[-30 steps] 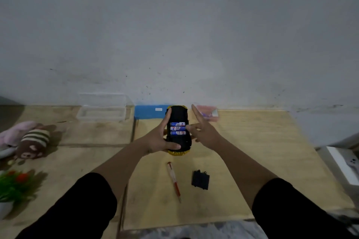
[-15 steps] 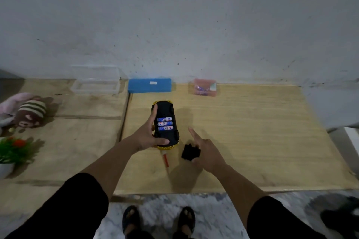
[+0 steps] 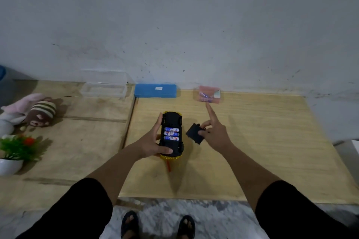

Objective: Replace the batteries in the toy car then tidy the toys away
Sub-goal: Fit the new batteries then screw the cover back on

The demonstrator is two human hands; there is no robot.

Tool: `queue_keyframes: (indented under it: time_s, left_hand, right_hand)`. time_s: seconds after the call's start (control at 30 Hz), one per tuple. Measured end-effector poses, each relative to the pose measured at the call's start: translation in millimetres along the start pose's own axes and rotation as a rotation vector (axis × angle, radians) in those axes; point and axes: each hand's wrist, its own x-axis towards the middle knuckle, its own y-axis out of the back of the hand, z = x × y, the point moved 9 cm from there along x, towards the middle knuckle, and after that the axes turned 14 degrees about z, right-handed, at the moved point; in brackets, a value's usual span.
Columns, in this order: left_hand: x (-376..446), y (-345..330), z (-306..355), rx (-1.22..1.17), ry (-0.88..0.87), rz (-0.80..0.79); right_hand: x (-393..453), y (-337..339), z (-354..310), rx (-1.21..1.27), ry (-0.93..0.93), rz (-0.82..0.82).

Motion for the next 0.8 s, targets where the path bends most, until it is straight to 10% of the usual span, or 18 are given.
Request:
queue_keyframes:
  time_s: [0.8]
  left_hand:
    - [-2, -3, 56, -0.116, -0.050, -0.078]
  right_hand:
    - [23, -26, -110, -0.075, 0.286, -0.303]
